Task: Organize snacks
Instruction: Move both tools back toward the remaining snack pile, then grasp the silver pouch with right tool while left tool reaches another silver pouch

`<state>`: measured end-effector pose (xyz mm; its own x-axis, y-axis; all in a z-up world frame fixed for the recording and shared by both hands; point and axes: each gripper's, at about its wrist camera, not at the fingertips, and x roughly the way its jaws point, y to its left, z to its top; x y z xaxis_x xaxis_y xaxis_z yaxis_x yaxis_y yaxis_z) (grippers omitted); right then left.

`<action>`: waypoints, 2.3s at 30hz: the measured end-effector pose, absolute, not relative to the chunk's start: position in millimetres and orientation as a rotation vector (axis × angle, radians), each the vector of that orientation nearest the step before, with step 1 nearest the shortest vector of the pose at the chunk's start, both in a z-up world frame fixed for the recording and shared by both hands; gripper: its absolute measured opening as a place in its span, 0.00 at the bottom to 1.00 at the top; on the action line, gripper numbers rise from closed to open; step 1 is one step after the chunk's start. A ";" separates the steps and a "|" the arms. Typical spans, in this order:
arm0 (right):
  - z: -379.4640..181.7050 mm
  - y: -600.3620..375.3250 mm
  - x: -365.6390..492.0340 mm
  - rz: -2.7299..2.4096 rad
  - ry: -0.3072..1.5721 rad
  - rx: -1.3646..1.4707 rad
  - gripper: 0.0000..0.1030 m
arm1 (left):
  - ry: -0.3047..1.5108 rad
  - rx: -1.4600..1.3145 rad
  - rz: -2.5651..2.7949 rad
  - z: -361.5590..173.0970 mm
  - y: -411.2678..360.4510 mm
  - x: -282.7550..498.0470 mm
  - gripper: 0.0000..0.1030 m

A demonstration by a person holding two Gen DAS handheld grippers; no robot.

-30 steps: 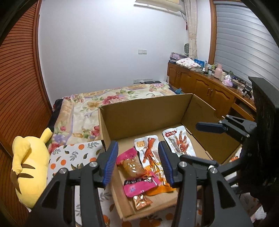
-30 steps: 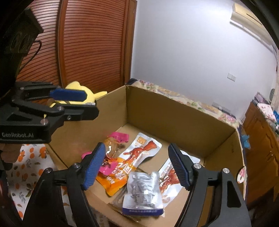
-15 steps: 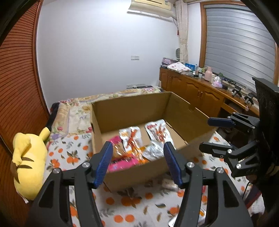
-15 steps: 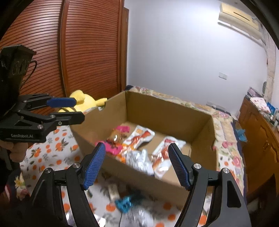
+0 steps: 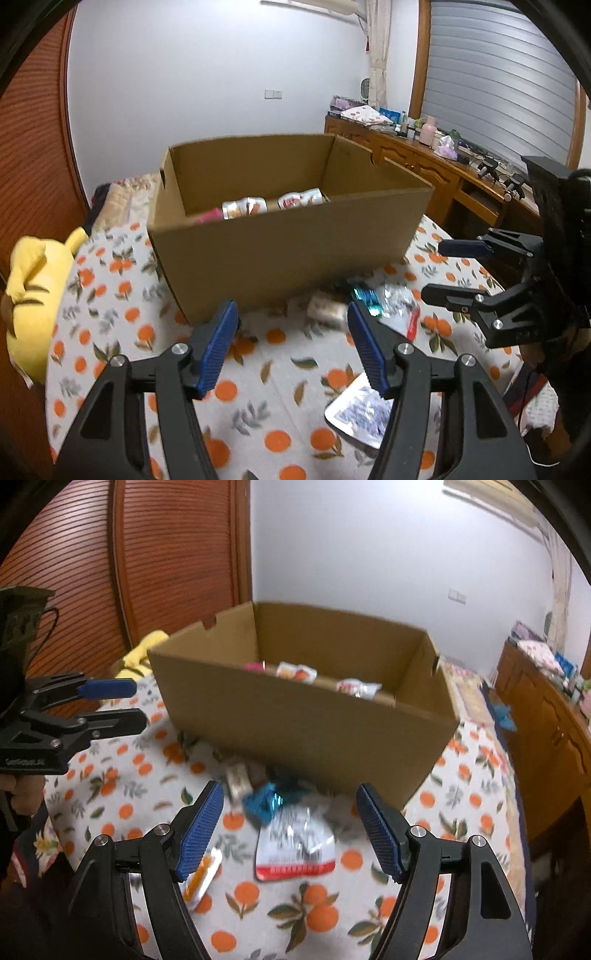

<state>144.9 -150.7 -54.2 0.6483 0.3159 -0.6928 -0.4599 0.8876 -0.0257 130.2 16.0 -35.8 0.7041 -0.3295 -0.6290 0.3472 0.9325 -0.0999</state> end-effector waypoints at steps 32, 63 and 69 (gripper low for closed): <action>-128.1 -143.6 181.3 0.420 0.959 -0.246 0.72 | 0.767 0.074 -0.424 -79.3 -3.4 99.3 0.61; -126.2 -209.1 132.3 0.338 0.898 -0.173 0.65 | 0.905 0.242 -0.578 -90.8 -46.1 100.8 0.68; -126.4 -210.0 132.9 0.338 0.897 -0.170 0.65 | 0.927 0.269 -0.566 -95.7 -51.5 106.4 0.71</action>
<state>132.9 -210.0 -126.4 0.5760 0.2171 -0.7881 -0.3577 0.9338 -0.0042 106.4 -51.5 -95.7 0.4689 -0.3432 -0.8138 0.5672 0.8233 -0.0203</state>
